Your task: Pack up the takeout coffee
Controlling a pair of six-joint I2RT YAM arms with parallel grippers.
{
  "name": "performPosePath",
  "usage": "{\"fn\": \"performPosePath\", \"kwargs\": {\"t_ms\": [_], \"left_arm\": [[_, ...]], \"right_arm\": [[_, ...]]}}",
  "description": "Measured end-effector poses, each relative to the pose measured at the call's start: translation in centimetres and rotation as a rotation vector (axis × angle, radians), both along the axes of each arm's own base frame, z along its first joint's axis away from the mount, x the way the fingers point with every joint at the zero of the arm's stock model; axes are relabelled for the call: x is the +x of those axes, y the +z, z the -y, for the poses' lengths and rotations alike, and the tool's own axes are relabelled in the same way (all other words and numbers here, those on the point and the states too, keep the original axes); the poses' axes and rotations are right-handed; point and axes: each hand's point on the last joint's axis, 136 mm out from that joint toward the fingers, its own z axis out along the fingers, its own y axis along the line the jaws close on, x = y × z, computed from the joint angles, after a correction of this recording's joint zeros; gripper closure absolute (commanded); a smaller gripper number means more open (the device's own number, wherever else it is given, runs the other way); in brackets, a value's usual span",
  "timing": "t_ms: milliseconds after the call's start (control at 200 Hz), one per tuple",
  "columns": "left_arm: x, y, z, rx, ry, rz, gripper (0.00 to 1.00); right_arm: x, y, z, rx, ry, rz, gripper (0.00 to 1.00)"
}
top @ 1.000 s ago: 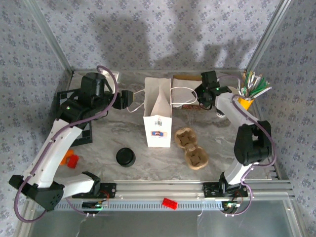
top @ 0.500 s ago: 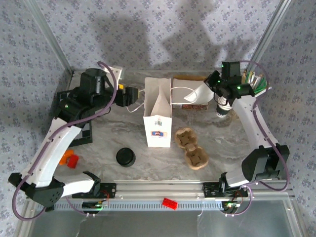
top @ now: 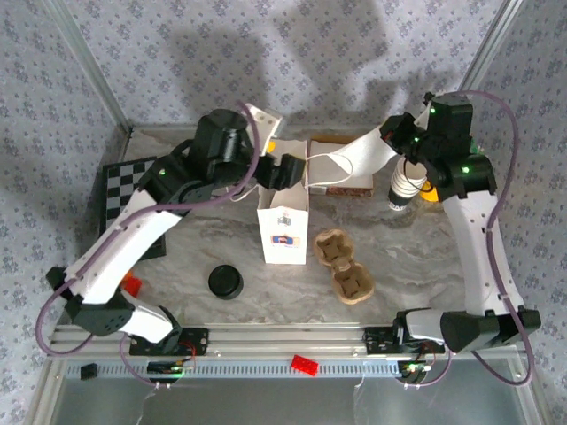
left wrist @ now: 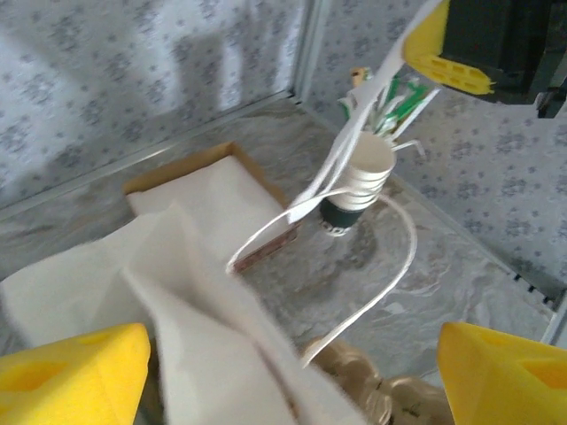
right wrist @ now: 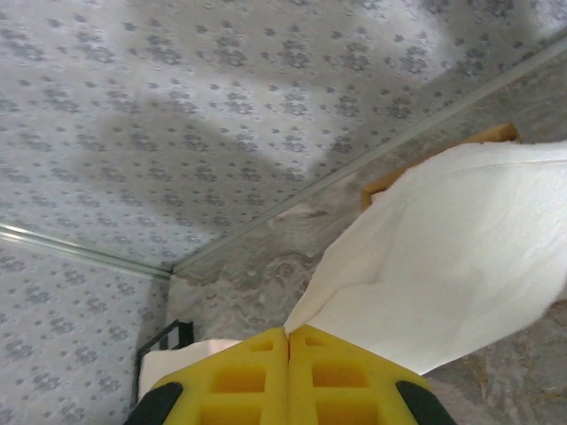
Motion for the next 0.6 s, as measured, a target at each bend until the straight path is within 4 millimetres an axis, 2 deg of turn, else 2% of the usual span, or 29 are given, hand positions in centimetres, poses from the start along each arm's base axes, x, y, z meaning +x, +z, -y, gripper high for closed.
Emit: {"fn": "performPosePath", "kwargs": {"t_ms": [160, 295, 445, 520, 605], "left_arm": [[-0.8, 1.8, 5.2, -0.014, -0.098, 0.041, 0.12], [-0.4, 2.0, 8.8, -0.018, -0.15, 0.045, 0.15], [1.2, 0.7, 11.5, 0.009, -0.161, 0.03, 0.23], [1.5, -0.7, 12.2, 0.04, -0.174, 0.013, 0.26], [1.5, -1.9, 12.7, 0.069, -0.189, -0.005, 0.33]], "right_arm": [[-2.3, 2.6, -0.5, 0.007, 0.033, 0.054, 1.0], [-3.9, 3.7, -0.9, 0.015, 0.059, 0.079, 1.0], [-5.3, 4.3, -1.3, 0.023, 0.085, 0.089, 1.0], [-5.8, 4.6, -1.4, 0.027, 0.094, 0.094, 1.0], [-6.1, 4.8, -1.4, 0.03, 0.1, 0.1, 1.0]]}}
